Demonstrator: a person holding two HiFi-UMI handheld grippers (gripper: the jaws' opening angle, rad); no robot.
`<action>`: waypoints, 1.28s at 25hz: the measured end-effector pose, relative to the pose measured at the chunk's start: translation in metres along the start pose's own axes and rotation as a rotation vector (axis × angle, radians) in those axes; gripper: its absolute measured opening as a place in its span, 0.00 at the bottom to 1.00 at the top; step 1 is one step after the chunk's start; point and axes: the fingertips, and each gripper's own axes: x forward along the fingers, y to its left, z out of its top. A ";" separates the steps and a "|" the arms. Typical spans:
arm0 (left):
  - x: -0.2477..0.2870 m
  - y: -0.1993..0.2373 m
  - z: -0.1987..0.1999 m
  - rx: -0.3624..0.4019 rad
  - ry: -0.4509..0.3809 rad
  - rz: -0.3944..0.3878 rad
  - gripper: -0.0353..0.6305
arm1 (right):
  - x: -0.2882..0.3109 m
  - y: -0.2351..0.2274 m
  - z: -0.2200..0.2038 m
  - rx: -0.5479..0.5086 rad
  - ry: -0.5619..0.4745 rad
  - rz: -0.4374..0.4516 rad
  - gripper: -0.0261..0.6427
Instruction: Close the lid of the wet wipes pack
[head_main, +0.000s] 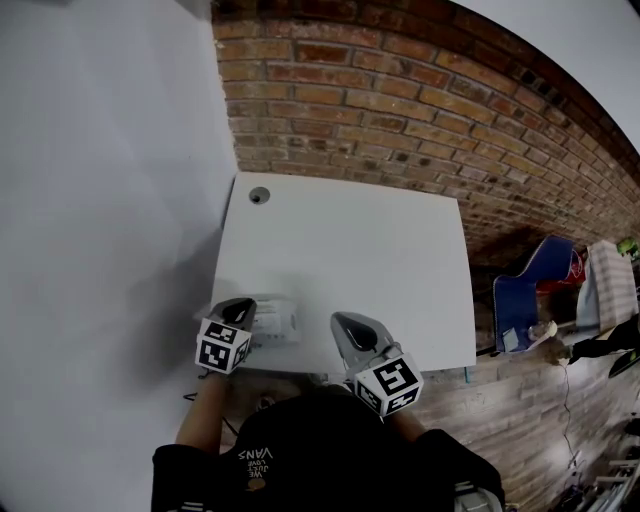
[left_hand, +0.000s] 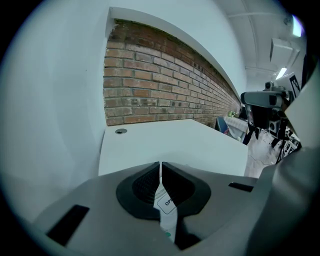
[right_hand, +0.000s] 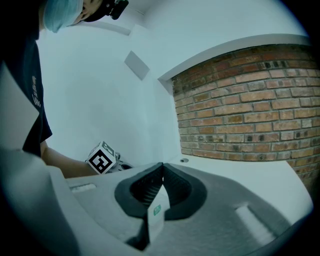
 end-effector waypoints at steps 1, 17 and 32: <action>-0.001 -0.002 -0.002 -0.002 0.000 -0.003 0.08 | 0.000 0.002 0.000 0.000 -0.001 0.002 0.04; -0.011 -0.030 -0.040 0.024 0.029 -0.054 0.08 | -0.007 0.031 -0.003 -0.004 -0.004 0.006 0.03; -0.008 -0.041 -0.055 0.039 0.050 -0.076 0.08 | -0.026 0.037 -0.014 0.014 -0.004 -0.051 0.03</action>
